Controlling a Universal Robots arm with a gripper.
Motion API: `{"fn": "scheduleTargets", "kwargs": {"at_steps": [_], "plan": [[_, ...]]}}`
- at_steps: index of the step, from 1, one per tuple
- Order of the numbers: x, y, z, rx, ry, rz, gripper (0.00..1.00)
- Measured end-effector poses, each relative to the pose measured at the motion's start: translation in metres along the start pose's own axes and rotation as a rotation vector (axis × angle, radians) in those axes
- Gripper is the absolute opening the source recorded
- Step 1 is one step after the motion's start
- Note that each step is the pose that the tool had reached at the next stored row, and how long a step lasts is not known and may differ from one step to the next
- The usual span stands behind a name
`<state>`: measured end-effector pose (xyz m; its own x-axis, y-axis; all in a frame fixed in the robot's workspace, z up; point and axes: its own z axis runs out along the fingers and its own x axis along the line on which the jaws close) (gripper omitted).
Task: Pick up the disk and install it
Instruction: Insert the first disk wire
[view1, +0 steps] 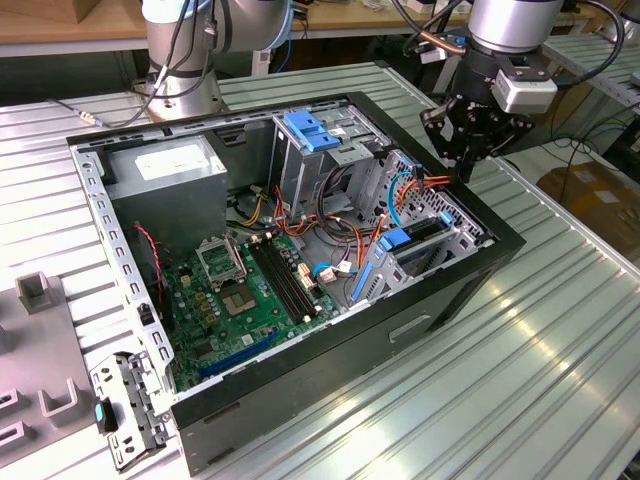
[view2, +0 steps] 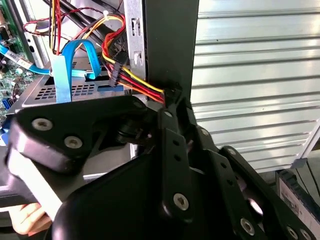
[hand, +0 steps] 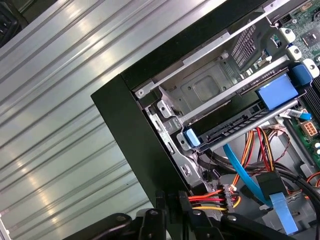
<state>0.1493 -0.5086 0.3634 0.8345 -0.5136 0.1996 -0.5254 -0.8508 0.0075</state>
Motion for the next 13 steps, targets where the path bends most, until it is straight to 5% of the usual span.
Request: {"fn": "scheduleTargets", "kwargs": {"at_steps": [2,13], "plan": [[0.0007,0.0000,-0.0034,0.0000,0.0000,0.000,0.16],[-0.0044,0.0036,-0.0073,-0.0007,0.0003,0.000,0.16]]}}
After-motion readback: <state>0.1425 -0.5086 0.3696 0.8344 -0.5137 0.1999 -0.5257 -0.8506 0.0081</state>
